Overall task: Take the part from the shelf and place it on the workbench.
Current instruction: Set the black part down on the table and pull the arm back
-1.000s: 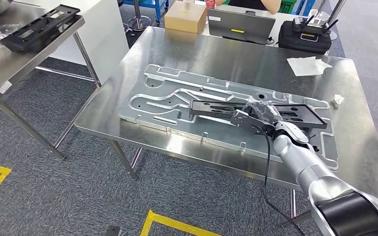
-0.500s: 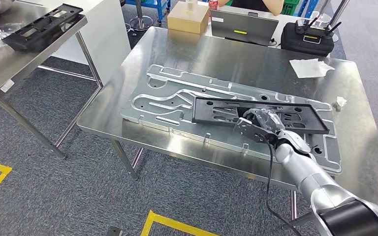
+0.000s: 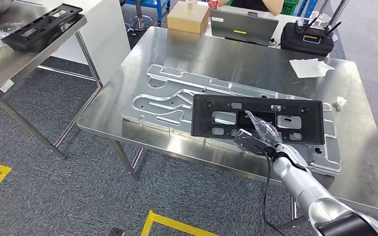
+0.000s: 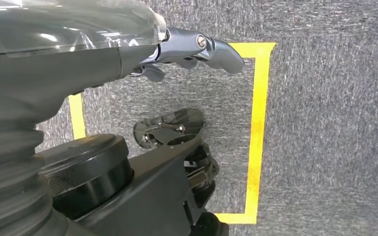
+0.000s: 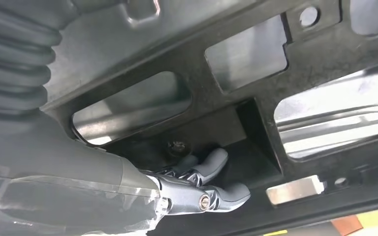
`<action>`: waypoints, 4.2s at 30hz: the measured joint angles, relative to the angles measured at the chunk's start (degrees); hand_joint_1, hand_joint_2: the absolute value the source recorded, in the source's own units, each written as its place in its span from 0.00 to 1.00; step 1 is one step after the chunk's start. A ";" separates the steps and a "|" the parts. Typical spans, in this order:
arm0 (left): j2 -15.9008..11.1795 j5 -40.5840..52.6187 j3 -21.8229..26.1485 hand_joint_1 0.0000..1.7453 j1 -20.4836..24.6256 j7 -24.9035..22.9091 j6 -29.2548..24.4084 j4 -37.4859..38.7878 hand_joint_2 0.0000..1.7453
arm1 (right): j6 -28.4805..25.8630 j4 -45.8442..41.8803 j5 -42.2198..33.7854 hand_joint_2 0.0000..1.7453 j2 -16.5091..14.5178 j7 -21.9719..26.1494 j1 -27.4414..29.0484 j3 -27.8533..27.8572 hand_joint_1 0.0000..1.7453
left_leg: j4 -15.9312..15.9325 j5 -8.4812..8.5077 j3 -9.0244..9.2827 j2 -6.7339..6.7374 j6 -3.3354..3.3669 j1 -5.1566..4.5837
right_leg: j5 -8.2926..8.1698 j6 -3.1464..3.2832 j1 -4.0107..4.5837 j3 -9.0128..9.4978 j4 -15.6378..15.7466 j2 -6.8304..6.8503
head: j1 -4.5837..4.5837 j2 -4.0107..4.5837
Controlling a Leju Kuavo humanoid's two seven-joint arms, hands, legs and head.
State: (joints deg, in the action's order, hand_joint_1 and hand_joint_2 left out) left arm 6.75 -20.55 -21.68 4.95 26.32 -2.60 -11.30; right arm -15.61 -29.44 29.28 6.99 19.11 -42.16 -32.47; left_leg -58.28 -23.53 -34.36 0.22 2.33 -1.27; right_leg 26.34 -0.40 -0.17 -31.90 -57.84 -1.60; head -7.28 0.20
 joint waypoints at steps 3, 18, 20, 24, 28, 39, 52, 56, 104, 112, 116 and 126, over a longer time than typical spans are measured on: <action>0.00 0.23 -0.15 0.00 0.10 -0.20 0.04 0.00 1.00 | 0.00 -0.55 0.54 0.00 0.01 -0.68 0.53 0.17 0.00 | 0.00 0.01 0.01 0.00 0.01 0.00 | -0.01 -0.01 0.00 0.01 0.00 0.01 | 0.00 0.00; 0.07 0.90 -1.33 0.00 0.63 -1.14 0.39 0.00 1.00 | -0.46 -2.96 1.74 0.00 0.46 -1.20 2.42 2.84 0.00 | -0.01 -0.02 -0.02 -0.05 0.05 -0.01 | 0.04 -0.07 -0.01 0.06 0.04 0.10 | 0.00 0.00; 0.07 0.79 -1.33 0.00 0.72 -1.27 0.48 0.00 1.00 | 0.02 -3.31 1.12 0.00 0.46 -0.72 2.25 3.42 0.00 | -0.01 -0.02 -0.03 -0.06 0.05 -0.01 | 0.04 -0.08 -0.01 0.06 0.04 0.10 | 0.00 -0.01; 0.07 0.69 -1.33 0.00 0.76 -1.35 0.48 0.00 1.00 | 0.73 -4.32 -0.12 0.00 0.51 0.87 2.27 4.80 0.00 | -0.01 -0.02 -0.06 -0.09 0.05 -0.03 | 0.04 -0.08 -0.02 0.04 0.04 0.14 | 0.00 0.00; 0.07 0.71 -1.33 0.00 0.70 -1.32 0.48 0.00 1.00 | -0.65 -5.67 0.42 0.00 0.57 2.62 3.37 5.38 0.00 | -0.02 -0.02 -0.13 -0.22 0.05 -0.03 | 0.04 -0.08 -0.03 0.01 0.04 0.25 | 0.00 0.00; 0.13 0.87 -1.33 0.00 1.11 -0.72 0.63 0.00 1.00 | -1.60 -12.98 3.19 0.00 0.66 -0.43 5.85 5.03 0.00 | -0.02 -0.02 -0.43 -0.27 0.04 -0.03 | 0.05 -0.09 -0.03 -0.26 0.03 0.27 | 0.00 0.00; 0.36 1.16 -1.33 0.00 0.72 0.27 0.66 0.00 1.00 | -0.46 -32.85 -1.56 0.00 7.35 -1.06 7.09 11.88 0.00 | -0.04 0.03 -0.87 -0.60 0.07 -0.12 | 0.07 -0.13 -0.12 -0.57 0.01 0.61 | 0.00 0.00; 0.46 1.22 -1.33 0.00 0.44 0.66 0.66 0.00 1.00 | 0.83 -39.41 -3.56 0.00 9.20 -1.20 7.10 14.84 0.00 | -0.04 0.03 -0.94 -0.61 0.08 -0.15 | 0.08 -0.15 -0.15 -0.65 0.01 0.62 | 0.00 0.00; 1.05 -1.57 2.56 0.00 0.52 3.70 6.28 -0.01 0.00 | 2.84 -52.54 -3.99 0.00 10.00 -0.36 28.05 32.43 0.00 | -0.06 1.81 -2.48 -0.54 1.12 -0.37 | 2.96 -0.79 -0.27 1.70 -1.36 1.23 | 0.00 -0.01; 0.90 -1.66 2.87 0.00 0.33 3.89 6.49 0.00 0.00 | 3.46 -52.68 -4.21 0.00 10.04 -0.44 28.16 32.82 0.00 | -10.32 -6.82 -6.20 -0.60 -2.41 0.65 | -0.50 1.34 -0.75 -0.71 0.37 1.68 | -0.01 -0.01; 0.90 -1.40 2.88 0.00 0.40 3.86 6.88 0.00 0.00 | 3.54 -52.45 -4.21 0.00 9.86 -0.53 28.26 32.82 0.00 | -14.98 -7.93 -4.35 -0.55 -3.58 1.74 | -2.55 0.77 -1.04 -3.63 0.16 1.73 | -0.02 0.00; 1.01 -0.11 2.76 0.00 1.74 1.25 7.15 -0.08 0.00 | 3.66 -51.54 -4.25 0.00 9.83 -0.11 29.61 34.53 0.00 | 1.40 -3.35 4.54 -0.35 -0.02 1.45 | 0.09 -2.41 -1.65 -7.15 -4.52 1.72 | -0.01 -0.01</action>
State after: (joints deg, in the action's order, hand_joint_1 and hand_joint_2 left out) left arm 7.76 -20.66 -18.92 6.70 27.57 4.55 -11.38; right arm -11.95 -80.98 25.03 16.82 19.00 -12.55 2.06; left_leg -56.87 -26.88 -29.82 -0.13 2.31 0.18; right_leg 26.44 -2.81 -1.82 -39.04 -62.36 0.12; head -7.28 0.19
